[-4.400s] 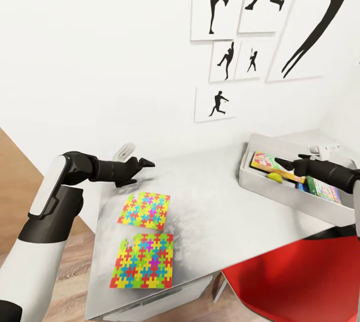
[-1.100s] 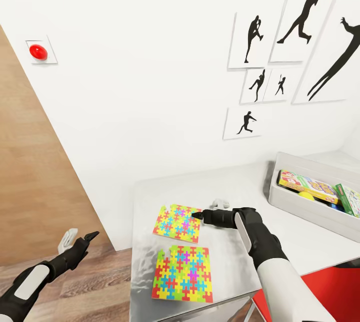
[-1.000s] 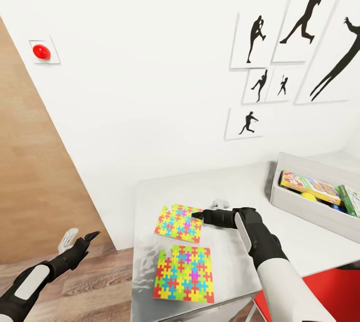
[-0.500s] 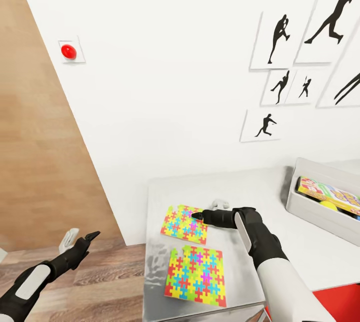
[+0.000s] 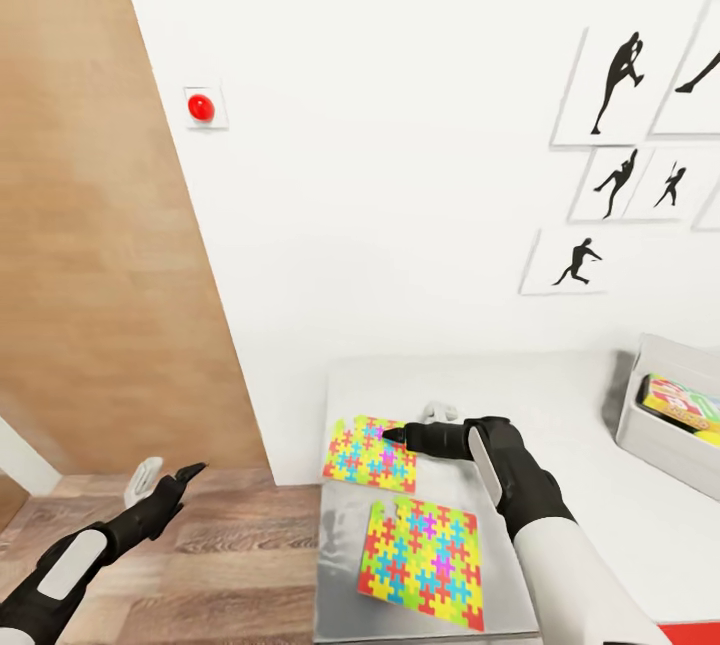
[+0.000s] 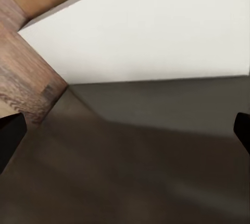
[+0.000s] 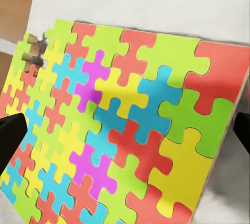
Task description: Put all the toys in the child's room - the three board games (two on the bed and one on the table), the two jigsaw puzzles on the table, and the tennis ball on the table - inside the toy box on the table in the child's room.
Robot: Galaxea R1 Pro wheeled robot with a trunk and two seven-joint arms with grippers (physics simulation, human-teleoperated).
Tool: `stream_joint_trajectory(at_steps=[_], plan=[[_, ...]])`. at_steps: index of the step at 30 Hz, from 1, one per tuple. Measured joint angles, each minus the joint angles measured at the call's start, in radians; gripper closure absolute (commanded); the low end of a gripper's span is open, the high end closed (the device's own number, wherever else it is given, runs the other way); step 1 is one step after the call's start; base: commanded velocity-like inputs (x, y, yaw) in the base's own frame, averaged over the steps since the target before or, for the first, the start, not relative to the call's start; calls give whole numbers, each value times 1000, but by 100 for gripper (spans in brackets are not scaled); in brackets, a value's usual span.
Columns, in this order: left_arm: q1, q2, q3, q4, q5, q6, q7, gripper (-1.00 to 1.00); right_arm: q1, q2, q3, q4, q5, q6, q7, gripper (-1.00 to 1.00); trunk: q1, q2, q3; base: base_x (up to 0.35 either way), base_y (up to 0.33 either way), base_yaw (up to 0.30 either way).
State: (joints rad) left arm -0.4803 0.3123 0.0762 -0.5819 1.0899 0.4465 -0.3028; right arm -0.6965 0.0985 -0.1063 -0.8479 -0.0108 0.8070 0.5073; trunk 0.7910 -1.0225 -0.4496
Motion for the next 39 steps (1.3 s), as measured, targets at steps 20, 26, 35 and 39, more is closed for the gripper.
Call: stream_joint_trajectory(at_steps=[20,26,35,39], plan=[[-1,-7,0,-1,-1,-2,0,-100,0,0,0,4,-1,0,2,-100,0,0,2,0,0,123],[0,-7,0,-3,0,-2,0,-100,0,0,0,4,-1,1,2,-100,0,0,2,0,0,190],[-1,-7,0,-2,-1,-17,-1,-100,0,-1,-3,6,-4,-4,3,-100,0,0,2,0,0,43],[-1,-7,0,-1,-1,-18,0,-100,0,-2,-4,7,-7,-6,3,-100,0,0,2,0,0,3]])
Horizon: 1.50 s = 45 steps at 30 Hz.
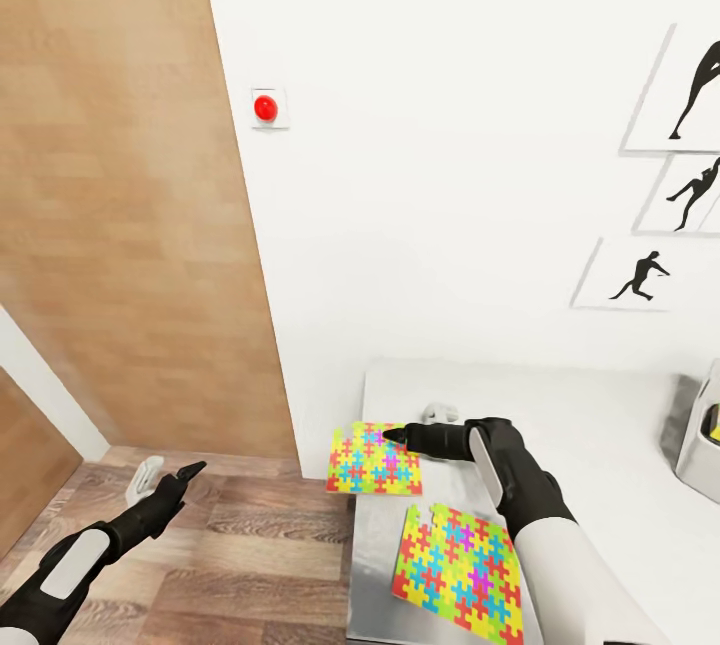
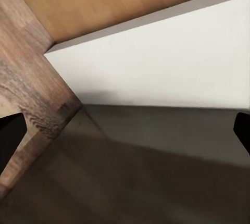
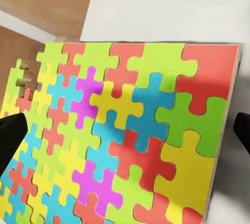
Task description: Put all the toys in the child's room - the three board games (two on the bed and one on the table), the two jigsaw puzzles on the table, and the tennis ball on the table - inside the toy box on the table in the child's room.
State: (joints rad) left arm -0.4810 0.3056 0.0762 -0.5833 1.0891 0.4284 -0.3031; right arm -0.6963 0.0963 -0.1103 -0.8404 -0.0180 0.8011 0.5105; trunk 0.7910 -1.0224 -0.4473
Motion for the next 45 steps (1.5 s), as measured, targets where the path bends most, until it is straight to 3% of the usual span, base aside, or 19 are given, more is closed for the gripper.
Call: stream_joint_trajectory(at_steps=[2,3,4,5,8,11,12,13,14,16,19,20,21,22,24,28,32,40,45], plan=[[0,0,0,0,1,-1,0,-100,-1,-1,-4,3,-5,-3,0,-100,0,0,0,0,0,0],[0,-3,-1,-1,1,-1,-1,-100,-3,-5,-26,16,-33,-14,-2,-100,0,0,0,0,0,0],[0,-15,-5,0,0,-1,-1,-100,-3,-9,-57,-20,13,-69,-27,-100,0,0,0,0,0,0],[-1,-20,-7,0,0,-1,-1,-100,-1,-10,-67,-49,14,-86,-34,-100,0,0,0,0,0,0],[-9,-34,-23,1,-3,-1,-9,-100,26,-12,-94,-270,17,-136,-53,-100,0,0,0,0,0,0],[-16,-45,-76,3,-66,-28,-20,-100,118,-15,-103,-532,20,-153,-58,-100,0,0,0,0,0,0],[-19,-50,-89,4,-105,-61,-22,-100,157,-16,-105,-620,20,-156,-55,-100,0,0,0,0,0,0],[-21,-58,-97,7,-144,-101,-22,-100,187,-20,-105,-676,21,-158,-45,-100,0,0,0,0,0,0],[-22,-62,-100,11,-161,-120,-22,-100,197,-25,-106,-697,21,-159,-34,-100,0,0,0,0,0,0],[-45,-73,-107,77,-198,-168,-26,-100,217,-73,-108,-743,21,-161,56,-100,0,0,0,0,0,0],[-87,-77,-109,175,-208,-178,-53,-100,218,-135,-110,-759,21,-160,165,-100,0,0,0,0,0,0],[-117,-78,-110,240,-212,-173,-111,-100,214,-176,-112,-765,19,-157,244,-100,0,0,0,0,0,0],[-130,-78,-110,271,-214,-167,-152,-100,211,-196,-115,-767,18,-153,284,-100,0,0,0,0,0,0],[-149,-75,-110,314,-218,-154,-233,-100,203,-227,-126,-770,17,-139,353,-100,0,0,0,0,0,-5],[-165,-71,-109,354,-221,-134,-332,-100,185,-257,-148,-773,15,-87,433,-100,0,0,0,0,0,-68],[-179,-66,-108,384,-221,-110,-420,-100,149,-294,-181,-775,14,7,505,-100,0,0,3,0,0,-183],[-182,-64,-108,392,-224,-104,-443,-100,139,-311,-196,-776,14,36,539,-100,0,0,6,0,0,-239],[-184,-65,-109,394,-225,-107,-457,-100,134,-319,-203,-776,14,45,557,-100,0,0,14,0,0,-255],[-184,-64,-109,393,-225,-109,-523,-100,134,-319,-203,-776,14,46,558,-100,0,0,19,0,0,-233]])
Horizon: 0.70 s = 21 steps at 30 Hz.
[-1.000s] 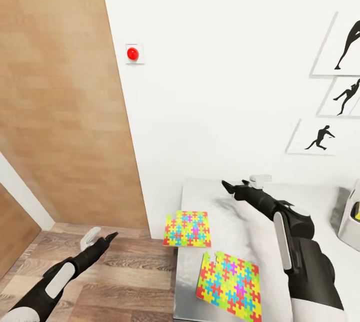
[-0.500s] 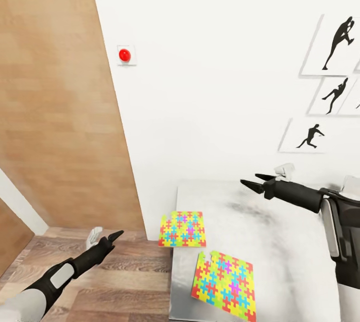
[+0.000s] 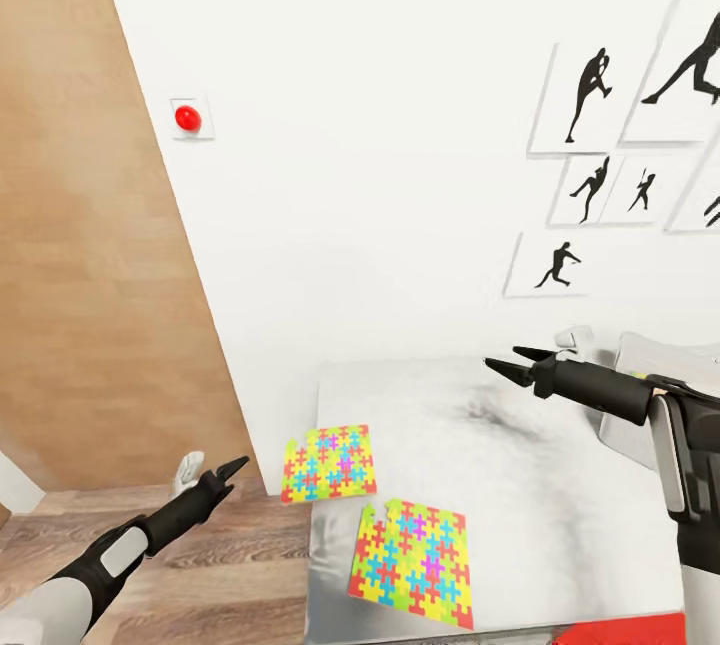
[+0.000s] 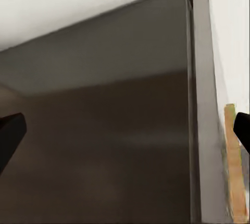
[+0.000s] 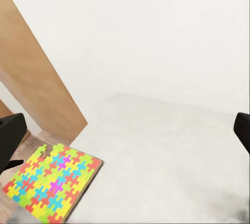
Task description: Put all the toys in the child's room - the three board games (two on the bed and one on the table), the two jigsaw puzzles on the table, and the tennis ball on the table - inside the toy box on the table in the child's room.
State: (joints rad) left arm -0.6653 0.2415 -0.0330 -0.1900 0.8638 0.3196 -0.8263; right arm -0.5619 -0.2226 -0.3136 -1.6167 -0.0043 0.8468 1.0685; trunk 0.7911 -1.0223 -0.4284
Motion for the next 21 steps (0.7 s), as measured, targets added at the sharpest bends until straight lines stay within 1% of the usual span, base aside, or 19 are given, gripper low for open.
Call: stream_joint_trajectory(at_steps=[2,4,8,11,13,17,21], plan=[[0,1,0,0,0,0,-31,-100,0,0,0,0,0,0,0,-100,0,0,1,0,0,-92],[0,1,0,-1,0,-1,-48,-100,0,0,0,0,0,0,0,-100,0,0,2,0,0,-54],[0,6,0,-2,0,2,-121,-100,0,0,0,0,0,0,0,-100,0,0,2,0,0,-18],[2,10,1,-2,0,3,-144,-100,-1,0,0,0,0,0,0,-100,0,0,2,0,0,-6],[3,9,1,-2,-1,1,-147,-100,-1,0,0,0,0,0,0,-100,0,0,2,0,0,-2],[1,1,1,-2,-1,-1,-129,-100,-2,-1,0,0,1,0,0,-100,0,0,2,0,0,0],[0,-1,0,-2,0,-1,-125,-100,-2,-1,0,0,0,1,0,-100,0,0,2,0,0,0]])
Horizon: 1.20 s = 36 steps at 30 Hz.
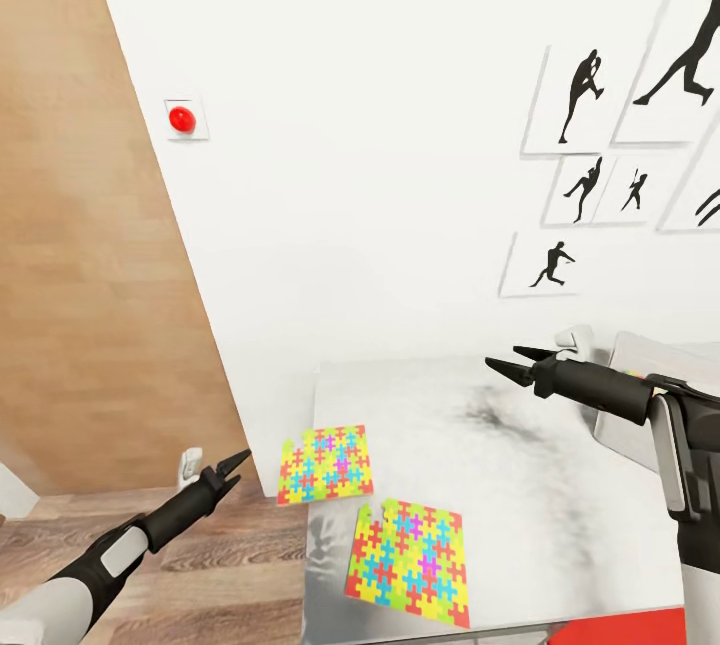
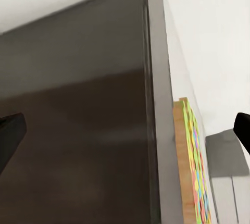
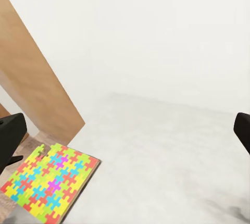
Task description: Put all the toys in the child's room - the three board games (two on the bed and one on the table), the two jigsaw puzzles on the table, and the tennis ball on the table - inside the toy box on the table in the child's room.
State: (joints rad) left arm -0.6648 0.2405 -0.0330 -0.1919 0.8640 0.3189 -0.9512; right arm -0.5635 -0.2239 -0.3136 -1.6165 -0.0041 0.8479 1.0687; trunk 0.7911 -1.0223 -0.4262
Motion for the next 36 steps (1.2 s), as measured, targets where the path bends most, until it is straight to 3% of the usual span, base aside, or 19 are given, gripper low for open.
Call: stream_joint_trajectory(at_steps=[18,30,36], plan=[[0,0,-1,0,0,0,2,-100,-1,-1,-1,0,1,1,0,-100,0,0,0,0,0,0],[0,-2,0,0,0,1,4,-100,-10,-15,-3,0,0,3,0,-100,46,-84,-38,0,0,-18],[0,-4,3,0,7,-3,23,-100,-13,-22,-13,0,0,27,0,-100,46,-84,-38,0,0,-231]])
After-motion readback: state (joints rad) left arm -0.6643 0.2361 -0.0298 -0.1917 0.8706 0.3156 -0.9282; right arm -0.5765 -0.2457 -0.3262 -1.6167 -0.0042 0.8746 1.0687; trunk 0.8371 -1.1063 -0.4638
